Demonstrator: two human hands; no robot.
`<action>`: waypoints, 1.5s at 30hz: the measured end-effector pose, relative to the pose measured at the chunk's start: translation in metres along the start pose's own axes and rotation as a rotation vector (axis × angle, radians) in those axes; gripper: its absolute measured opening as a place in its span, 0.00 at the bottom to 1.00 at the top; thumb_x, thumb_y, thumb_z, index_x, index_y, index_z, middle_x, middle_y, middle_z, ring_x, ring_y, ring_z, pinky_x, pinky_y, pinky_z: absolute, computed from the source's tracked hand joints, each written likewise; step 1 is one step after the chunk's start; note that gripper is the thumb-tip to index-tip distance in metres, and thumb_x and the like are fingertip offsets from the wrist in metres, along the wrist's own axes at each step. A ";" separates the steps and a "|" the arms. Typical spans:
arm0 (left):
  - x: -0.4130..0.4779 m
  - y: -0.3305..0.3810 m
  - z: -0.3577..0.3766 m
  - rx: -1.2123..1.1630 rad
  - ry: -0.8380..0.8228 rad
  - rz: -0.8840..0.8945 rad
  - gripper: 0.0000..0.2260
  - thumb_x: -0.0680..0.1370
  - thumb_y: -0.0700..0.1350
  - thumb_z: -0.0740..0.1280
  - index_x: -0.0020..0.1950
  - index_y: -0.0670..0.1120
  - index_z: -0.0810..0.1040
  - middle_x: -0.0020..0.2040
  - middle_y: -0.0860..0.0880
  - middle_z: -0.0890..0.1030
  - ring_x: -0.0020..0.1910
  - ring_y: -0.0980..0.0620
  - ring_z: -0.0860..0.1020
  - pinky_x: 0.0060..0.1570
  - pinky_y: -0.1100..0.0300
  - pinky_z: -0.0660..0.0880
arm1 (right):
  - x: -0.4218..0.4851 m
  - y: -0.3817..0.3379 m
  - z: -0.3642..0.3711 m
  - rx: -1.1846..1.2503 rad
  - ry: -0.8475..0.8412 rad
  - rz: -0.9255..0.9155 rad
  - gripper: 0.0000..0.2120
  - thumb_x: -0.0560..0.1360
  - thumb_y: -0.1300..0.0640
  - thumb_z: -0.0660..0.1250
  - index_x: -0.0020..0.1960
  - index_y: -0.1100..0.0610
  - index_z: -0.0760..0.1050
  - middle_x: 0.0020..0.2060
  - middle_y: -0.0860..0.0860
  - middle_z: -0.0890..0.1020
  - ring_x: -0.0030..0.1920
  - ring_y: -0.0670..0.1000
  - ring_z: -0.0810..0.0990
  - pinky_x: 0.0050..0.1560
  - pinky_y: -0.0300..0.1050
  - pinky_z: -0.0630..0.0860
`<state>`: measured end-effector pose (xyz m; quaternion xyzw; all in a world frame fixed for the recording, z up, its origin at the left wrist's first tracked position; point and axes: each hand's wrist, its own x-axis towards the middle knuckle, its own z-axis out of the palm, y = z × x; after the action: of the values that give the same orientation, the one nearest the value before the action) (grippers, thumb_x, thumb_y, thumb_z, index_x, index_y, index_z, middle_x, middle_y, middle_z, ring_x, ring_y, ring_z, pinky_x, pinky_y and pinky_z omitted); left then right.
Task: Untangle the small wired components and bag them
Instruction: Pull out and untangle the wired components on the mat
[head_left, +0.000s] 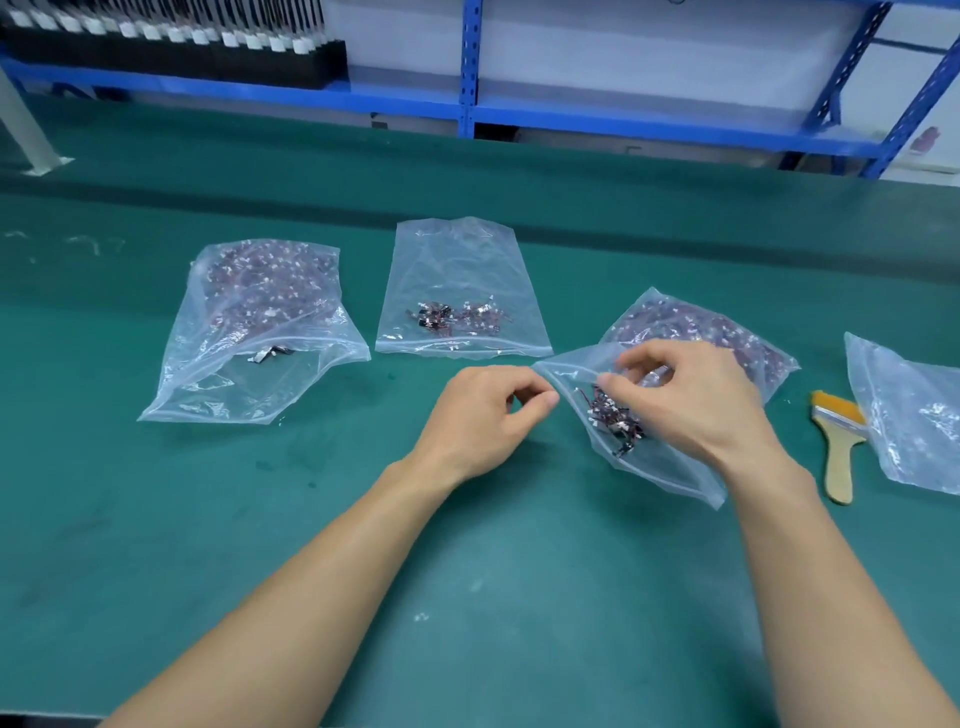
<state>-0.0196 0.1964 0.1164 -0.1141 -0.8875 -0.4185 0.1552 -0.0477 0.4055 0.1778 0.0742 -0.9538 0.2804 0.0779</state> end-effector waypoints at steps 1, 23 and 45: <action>-0.001 -0.007 -0.008 0.009 0.020 -0.020 0.05 0.78 0.49 0.69 0.44 0.52 0.84 0.35 0.63 0.79 0.34 0.63 0.73 0.40 0.63 0.69 | -0.001 -0.006 0.003 0.008 0.039 -0.024 0.17 0.67 0.33 0.66 0.46 0.44 0.81 0.40 0.37 0.83 0.40 0.38 0.77 0.46 0.45 0.74; 0.055 -0.070 -0.040 0.535 -0.043 -0.354 0.30 0.78 0.35 0.59 0.80 0.49 0.60 0.79 0.45 0.61 0.74 0.40 0.62 0.70 0.47 0.65 | 0.037 -0.054 0.151 -0.142 -0.208 -0.333 0.24 0.82 0.50 0.61 0.76 0.54 0.66 0.77 0.51 0.66 0.77 0.54 0.59 0.75 0.48 0.55; -0.032 -0.060 -0.078 -0.001 -0.109 -0.216 0.14 0.73 0.38 0.76 0.55 0.51 0.82 0.42 0.56 0.84 0.37 0.57 0.80 0.42 0.68 0.75 | 0.037 -0.052 0.148 -0.067 -0.191 -0.322 0.20 0.80 0.54 0.62 0.72 0.53 0.72 0.74 0.50 0.69 0.75 0.53 0.62 0.74 0.51 0.60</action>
<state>0.0040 0.0960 0.1083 -0.0405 -0.9017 -0.4262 0.0606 -0.0897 0.2776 0.0891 0.2497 -0.9414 0.2243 0.0333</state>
